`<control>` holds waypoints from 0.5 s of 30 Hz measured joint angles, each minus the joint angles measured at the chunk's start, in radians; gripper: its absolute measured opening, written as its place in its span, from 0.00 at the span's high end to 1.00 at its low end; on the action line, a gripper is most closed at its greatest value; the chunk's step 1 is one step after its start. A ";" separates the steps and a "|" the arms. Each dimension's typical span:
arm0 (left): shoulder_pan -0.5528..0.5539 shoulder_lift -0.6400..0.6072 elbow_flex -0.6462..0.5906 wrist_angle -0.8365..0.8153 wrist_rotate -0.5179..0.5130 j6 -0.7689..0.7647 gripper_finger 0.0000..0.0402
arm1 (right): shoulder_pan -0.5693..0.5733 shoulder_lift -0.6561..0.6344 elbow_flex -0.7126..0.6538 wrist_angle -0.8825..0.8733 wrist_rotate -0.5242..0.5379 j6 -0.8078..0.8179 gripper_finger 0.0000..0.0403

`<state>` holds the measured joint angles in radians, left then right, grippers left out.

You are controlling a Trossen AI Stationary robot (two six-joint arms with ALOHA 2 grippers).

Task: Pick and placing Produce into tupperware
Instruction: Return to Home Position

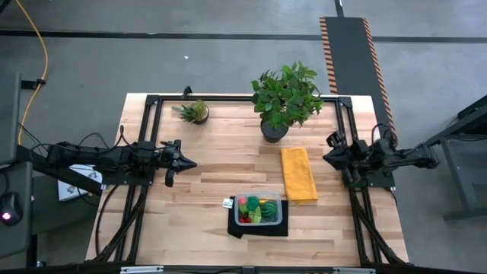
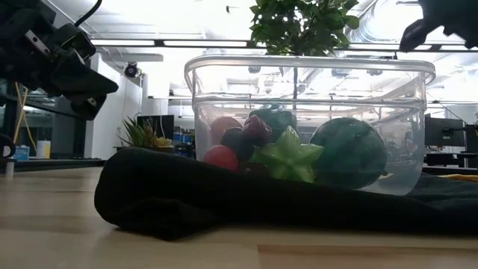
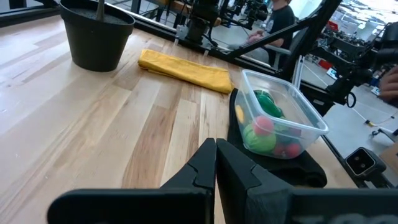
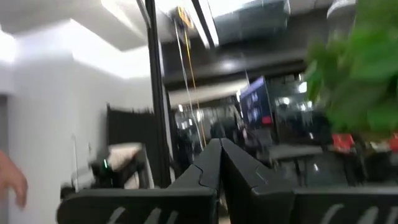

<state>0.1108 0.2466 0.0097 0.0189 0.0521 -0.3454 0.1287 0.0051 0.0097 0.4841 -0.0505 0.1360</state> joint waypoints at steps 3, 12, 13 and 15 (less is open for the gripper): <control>0.000 0.000 0.000 0.000 0.000 0.000 1.00 | 0.000 0.000 0.000 -0.108 0.009 -0.005 1.00; 0.000 0.000 0.000 0.000 0.000 0.000 1.00 | 0.000 0.000 0.000 -0.303 0.050 -0.013 1.00; 0.000 0.000 0.000 0.000 0.000 0.000 1.00 | 0.000 0.000 0.000 -0.326 0.050 -0.014 1.00; 0.000 0.000 0.000 0.000 0.000 0.000 1.00 | 0.000 0.000 0.000 -0.374 0.050 -0.013 1.00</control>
<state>0.1112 0.2466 0.0097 0.0189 0.0520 -0.3454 0.1284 0.0051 0.0093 0.1100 -0.0002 0.1226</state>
